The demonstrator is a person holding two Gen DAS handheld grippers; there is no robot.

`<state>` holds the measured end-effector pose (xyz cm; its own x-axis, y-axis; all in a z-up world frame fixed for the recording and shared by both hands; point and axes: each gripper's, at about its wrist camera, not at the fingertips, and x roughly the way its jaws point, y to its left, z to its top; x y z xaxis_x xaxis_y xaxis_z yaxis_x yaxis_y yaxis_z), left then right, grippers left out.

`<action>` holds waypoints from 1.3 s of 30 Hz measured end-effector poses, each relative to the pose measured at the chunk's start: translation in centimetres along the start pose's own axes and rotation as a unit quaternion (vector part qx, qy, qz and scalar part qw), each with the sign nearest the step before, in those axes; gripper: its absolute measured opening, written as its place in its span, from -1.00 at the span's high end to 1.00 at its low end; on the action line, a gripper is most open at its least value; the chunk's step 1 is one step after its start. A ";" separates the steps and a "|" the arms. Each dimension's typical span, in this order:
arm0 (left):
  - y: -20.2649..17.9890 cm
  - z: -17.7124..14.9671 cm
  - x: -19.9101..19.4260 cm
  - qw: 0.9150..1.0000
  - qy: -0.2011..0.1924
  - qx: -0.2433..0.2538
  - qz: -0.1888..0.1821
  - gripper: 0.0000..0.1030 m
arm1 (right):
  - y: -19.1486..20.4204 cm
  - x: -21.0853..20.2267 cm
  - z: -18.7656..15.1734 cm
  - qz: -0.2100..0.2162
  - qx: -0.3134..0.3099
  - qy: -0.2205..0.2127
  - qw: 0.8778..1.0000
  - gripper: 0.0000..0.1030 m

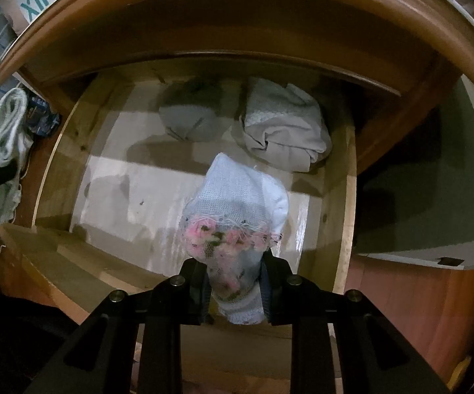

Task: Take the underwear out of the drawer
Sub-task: 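Carry the light blue garment over the box with the left tool while the right tool lifts the floral underwear, then lower the light blue garment into the box and open the left tool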

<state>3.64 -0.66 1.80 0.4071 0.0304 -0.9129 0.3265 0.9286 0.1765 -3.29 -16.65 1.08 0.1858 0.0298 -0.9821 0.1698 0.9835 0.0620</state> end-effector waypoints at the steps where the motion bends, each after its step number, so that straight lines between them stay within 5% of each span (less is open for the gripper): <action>1: 0.1 0.1 -0.4 1.000 -0.003 -0.001 0.001 0.14 | -0.1 -0.1 0.0 0.001 0.001 -0.001 1.000 0.57; 13: 2.6 2.6 -8.6 0.998 -0.057 -0.011 -0.019 0.14 | -0.8 0.2 -0.1 0.002 0.013 0.006 1.000 0.57; 25: 7.6 11.6 -21.0 0.986 -0.162 -0.010 -0.031 0.14 | -0.8 0.2 -0.1 0.008 0.013 0.008 1.000 0.57; 31: 7.5 17.5 -20.6 0.986 -0.162 -0.006 -0.027 0.14 | -0.8 0.0 0.0 0.009 0.015 0.004 1.000 0.57; 39: 5.4 23.6 -14.8 0.993 -0.115 0.024 0.000 0.14 | -0.8 -0.2 0.0 0.012 0.013 0.003 1.000 0.57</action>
<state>19.47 -4.77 24.99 0.5902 -0.0601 -0.8050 0.3640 0.9099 0.1989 -3.47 -17.43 1.18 0.1846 0.0535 -0.9814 0.1907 0.9776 0.0892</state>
